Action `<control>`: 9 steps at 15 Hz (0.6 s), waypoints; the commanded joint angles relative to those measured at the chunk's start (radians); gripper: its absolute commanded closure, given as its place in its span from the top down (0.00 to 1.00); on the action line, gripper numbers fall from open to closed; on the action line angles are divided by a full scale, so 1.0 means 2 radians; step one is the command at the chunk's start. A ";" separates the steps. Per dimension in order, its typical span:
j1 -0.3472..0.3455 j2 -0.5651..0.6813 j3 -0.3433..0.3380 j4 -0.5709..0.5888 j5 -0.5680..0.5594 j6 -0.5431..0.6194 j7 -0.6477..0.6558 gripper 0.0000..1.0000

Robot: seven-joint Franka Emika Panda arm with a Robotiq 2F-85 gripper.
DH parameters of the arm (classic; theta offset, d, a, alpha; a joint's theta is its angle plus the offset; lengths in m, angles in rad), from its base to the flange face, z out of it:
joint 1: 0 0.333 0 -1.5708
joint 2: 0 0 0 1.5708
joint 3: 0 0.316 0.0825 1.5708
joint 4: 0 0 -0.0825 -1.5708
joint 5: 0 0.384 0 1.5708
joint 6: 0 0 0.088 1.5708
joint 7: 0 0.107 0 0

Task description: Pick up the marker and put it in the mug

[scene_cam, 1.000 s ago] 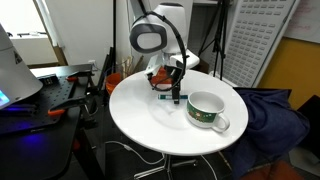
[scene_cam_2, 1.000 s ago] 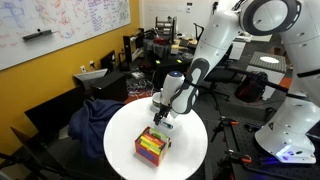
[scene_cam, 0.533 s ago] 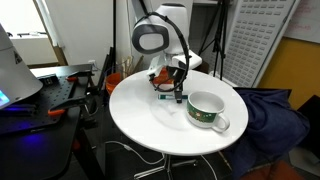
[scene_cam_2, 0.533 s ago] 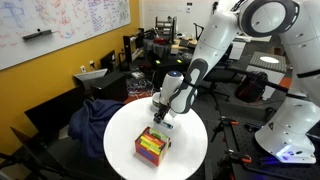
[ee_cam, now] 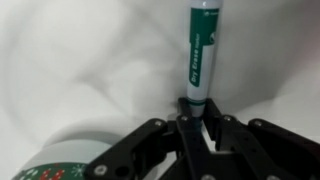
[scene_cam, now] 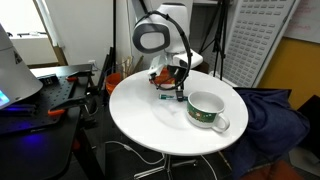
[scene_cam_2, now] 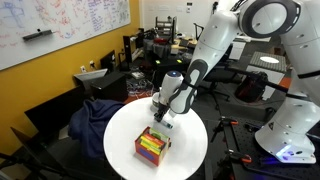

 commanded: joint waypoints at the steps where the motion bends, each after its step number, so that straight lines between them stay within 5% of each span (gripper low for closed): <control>1: 0.011 -0.026 -0.006 -0.007 0.001 -0.027 -0.005 0.05; 9: 0.054 -0.095 -0.031 -0.042 -0.006 -0.048 0.006 0.05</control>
